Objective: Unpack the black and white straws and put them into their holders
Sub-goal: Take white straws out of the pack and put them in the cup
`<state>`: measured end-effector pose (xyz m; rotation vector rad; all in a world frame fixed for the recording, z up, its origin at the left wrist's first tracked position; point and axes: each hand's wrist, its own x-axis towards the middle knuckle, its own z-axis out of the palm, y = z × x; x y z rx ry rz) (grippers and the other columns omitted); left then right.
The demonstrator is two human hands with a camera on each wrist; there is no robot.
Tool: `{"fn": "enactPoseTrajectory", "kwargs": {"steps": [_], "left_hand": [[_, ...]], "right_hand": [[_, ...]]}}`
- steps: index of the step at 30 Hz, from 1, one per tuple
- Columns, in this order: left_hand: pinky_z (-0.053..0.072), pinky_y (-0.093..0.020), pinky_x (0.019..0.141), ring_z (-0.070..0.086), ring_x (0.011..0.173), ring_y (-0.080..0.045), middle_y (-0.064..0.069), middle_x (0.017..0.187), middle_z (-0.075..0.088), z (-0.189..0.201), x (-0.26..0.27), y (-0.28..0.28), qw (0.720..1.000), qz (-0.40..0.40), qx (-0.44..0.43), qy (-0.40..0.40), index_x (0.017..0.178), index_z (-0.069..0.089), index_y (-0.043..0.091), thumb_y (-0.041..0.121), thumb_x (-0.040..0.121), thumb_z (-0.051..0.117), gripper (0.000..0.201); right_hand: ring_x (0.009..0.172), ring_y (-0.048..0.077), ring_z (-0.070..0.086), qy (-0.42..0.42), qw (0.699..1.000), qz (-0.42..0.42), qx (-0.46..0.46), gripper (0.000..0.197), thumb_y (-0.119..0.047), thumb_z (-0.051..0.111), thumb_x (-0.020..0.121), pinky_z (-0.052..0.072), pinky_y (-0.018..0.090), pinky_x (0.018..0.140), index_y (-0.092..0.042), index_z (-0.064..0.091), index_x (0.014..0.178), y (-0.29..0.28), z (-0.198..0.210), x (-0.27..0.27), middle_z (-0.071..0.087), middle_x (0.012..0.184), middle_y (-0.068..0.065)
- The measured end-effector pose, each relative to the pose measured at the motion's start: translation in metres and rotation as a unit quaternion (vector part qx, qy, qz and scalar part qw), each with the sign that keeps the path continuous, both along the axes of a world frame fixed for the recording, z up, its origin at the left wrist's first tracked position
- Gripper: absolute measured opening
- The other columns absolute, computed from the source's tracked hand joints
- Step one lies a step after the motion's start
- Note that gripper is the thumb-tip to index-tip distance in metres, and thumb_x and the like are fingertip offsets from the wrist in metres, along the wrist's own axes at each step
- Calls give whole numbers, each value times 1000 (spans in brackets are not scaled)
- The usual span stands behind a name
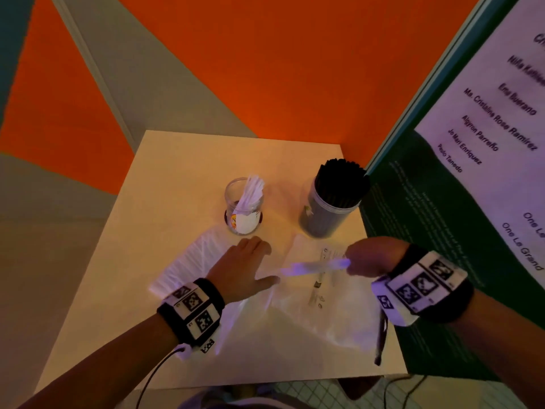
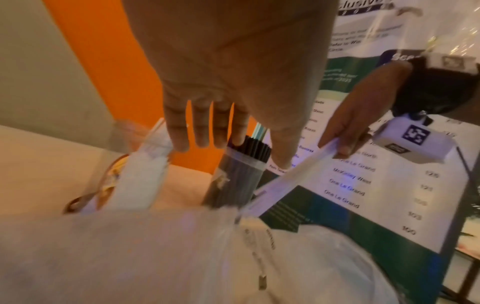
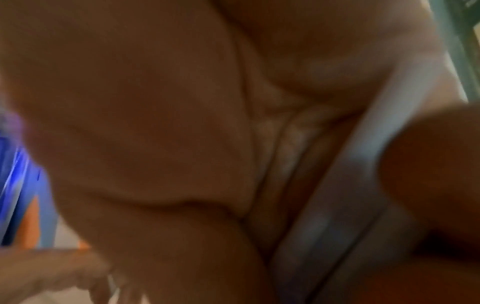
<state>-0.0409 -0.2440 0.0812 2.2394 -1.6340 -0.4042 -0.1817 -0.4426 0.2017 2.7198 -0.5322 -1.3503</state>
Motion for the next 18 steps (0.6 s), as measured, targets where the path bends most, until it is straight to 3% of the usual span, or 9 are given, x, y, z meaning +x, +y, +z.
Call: {"fn": "enactPoseTrajectory", "kwargs": {"steps": [3,5,7,9,11,13,15,16,18], "left_hand": [[33,-29,95,39,122,-17,0,132,44,18,-4,-30,996,-48,-78,-15,133,42,16,63,78,61,75],[36,-31,93,44,118,-18,-1,131,48,27,-2,-46,994,-58,-85,-25,135,42,14,58,82,61,72],[43,-33,79,57,101,-23,-4,118,59,32,5,-51,995,-39,-95,-14,129,49,14,46,89,58,52],[43,-32,63,63,82,-29,-7,98,65,33,18,-46,996,-11,-89,-28,115,57,15,34,94,53,28],[36,-29,58,63,76,-32,-8,88,67,30,35,-36,996,22,-54,-60,109,59,17,29,96,49,20],[33,-29,60,63,77,-33,-9,89,67,27,51,-25,996,52,-20,-66,112,58,20,31,97,48,22],[35,-31,61,62,78,-34,-9,91,67,25,62,-20,996,66,-4,-55,114,56,21,34,97,48,23],[36,-31,61,62,78,-34,-10,91,67,24,64,-21,997,67,-4,-48,114,56,21,34,97,49,23],[33,-29,60,62,78,-34,-9,90,67,24,63,-26,998,60,-12,-34,112,57,19,32,96,49,22]], "right_hand": [[109,25,59,-36,999,19,0,35,-33,43,99,43,30,84,-10,58,120,-3,26,12,62,119,7],[97,24,61,-69,997,17,43,32,-33,43,99,42,31,76,-10,60,112,1,32,25,63,106,7],[77,21,57,-108,988,4,112,24,-31,45,99,39,30,64,-12,59,96,5,30,39,61,89,5],[63,16,54,-167,965,-55,194,31,-36,46,98,37,26,57,-11,59,85,5,25,49,62,82,3],[71,20,62,-286,901,-160,284,48,-49,42,96,44,28,67,-7,63,90,1,18,54,67,84,5],[92,24,65,-441,780,-287,340,59,-59,30,92,48,35,85,-14,68,95,-3,8,58,70,95,2],[99,15,65,-535,677,-355,359,64,-66,18,85,48,36,87,-27,69,90,2,-6,69,70,100,-6],[98,12,65,-553,644,-373,374,66,-67,15,83,47,34,86,-29,68,86,9,-14,77,71,99,-9],[95,8,66,-556,617,-385,402,69,-69,13,83,45,30,82,-29,69,79,27,-32,92,72,96,-8]]}}
